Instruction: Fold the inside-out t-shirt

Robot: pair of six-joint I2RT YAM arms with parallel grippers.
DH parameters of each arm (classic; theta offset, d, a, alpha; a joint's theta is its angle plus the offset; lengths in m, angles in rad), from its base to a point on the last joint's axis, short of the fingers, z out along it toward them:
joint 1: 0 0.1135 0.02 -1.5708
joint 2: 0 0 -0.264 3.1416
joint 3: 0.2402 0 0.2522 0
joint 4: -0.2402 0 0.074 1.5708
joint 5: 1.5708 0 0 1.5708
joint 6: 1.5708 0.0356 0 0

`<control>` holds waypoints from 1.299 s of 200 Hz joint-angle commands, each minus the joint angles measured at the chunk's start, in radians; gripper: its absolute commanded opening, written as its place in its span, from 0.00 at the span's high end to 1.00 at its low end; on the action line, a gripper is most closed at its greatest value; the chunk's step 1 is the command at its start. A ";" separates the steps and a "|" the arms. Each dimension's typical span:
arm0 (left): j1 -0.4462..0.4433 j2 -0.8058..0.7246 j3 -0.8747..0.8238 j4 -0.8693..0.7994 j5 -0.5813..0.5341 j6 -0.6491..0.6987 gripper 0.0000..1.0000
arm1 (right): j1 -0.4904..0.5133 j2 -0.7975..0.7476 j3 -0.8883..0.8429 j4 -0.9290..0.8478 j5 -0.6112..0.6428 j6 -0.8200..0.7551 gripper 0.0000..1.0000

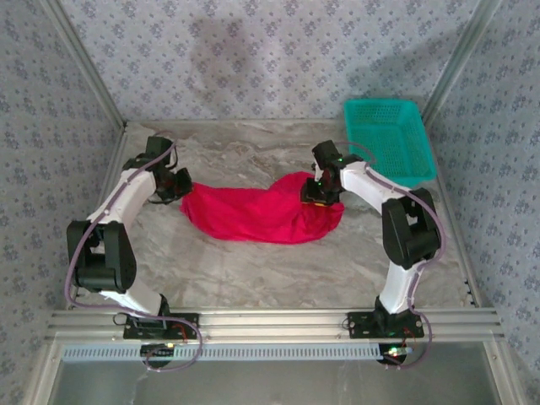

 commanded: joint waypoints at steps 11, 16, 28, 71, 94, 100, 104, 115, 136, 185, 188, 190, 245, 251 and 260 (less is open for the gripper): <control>0.104 -0.003 0.016 0.046 0.114 -0.043 1.00 | -0.003 0.062 0.045 0.081 -0.091 0.071 1.00; 0.122 -0.004 0.021 0.057 0.135 -0.053 1.00 | -0.004 0.060 0.058 0.065 -0.094 0.066 1.00; 0.157 -0.005 0.037 0.063 0.151 -0.071 1.00 | -0.013 0.038 0.081 0.005 -0.087 0.042 1.00; 0.244 -0.020 0.054 0.073 0.129 -0.112 1.00 | -0.072 -0.219 0.069 -0.135 -0.043 -0.014 1.00; 0.254 -0.030 0.014 0.090 0.120 -0.117 1.00 | -0.072 -0.353 -0.016 -0.110 -0.041 -0.005 1.00; 0.254 -0.035 -0.005 0.103 0.126 -0.119 1.00 | -0.072 -0.377 -0.045 -0.098 -0.050 0.006 1.00; 0.254 -0.037 -0.019 0.108 0.125 -0.119 1.00 | -0.071 -0.392 -0.064 -0.090 -0.057 0.011 1.00; 0.254 -0.042 -0.054 0.113 0.106 -0.114 1.00 | -0.070 -0.427 -0.123 -0.063 -0.063 0.031 1.00; 0.253 -0.067 -0.121 0.102 0.037 -0.095 1.00 | -0.067 -0.491 -0.292 0.024 -0.048 0.063 1.00; 0.120 -0.246 -0.198 0.097 -0.139 -0.046 0.76 | -0.076 -0.492 -0.445 0.042 -0.013 0.061 0.51; 0.102 -0.259 -0.195 0.095 -0.157 -0.043 0.72 | -0.076 -0.494 -0.439 0.029 -0.002 0.060 0.50; 0.086 -0.266 -0.195 0.093 -0.167 -0.041 0.70 | -0.075 -0.496 -0.435 0.025 0.005 0.059 0.49; -0.355 -0.251 -0.170 0.217 -0.136 -0.030 0.51 | -0.043 -0.407 -0.331 0.084 -0.007 0.022 0.49; -0.391 -0.220 -0.153 0.218 -0.125 -0.030 0.52 | -0.039 -0.380 -0.323 0.087 -0.010 0.018 0.49; -0.437 -0.172 -0.131 0.220 -0.113 -0.033 0.54 | -0.034 -0.338 -0.308 0.084 -0.023 0.010 0.49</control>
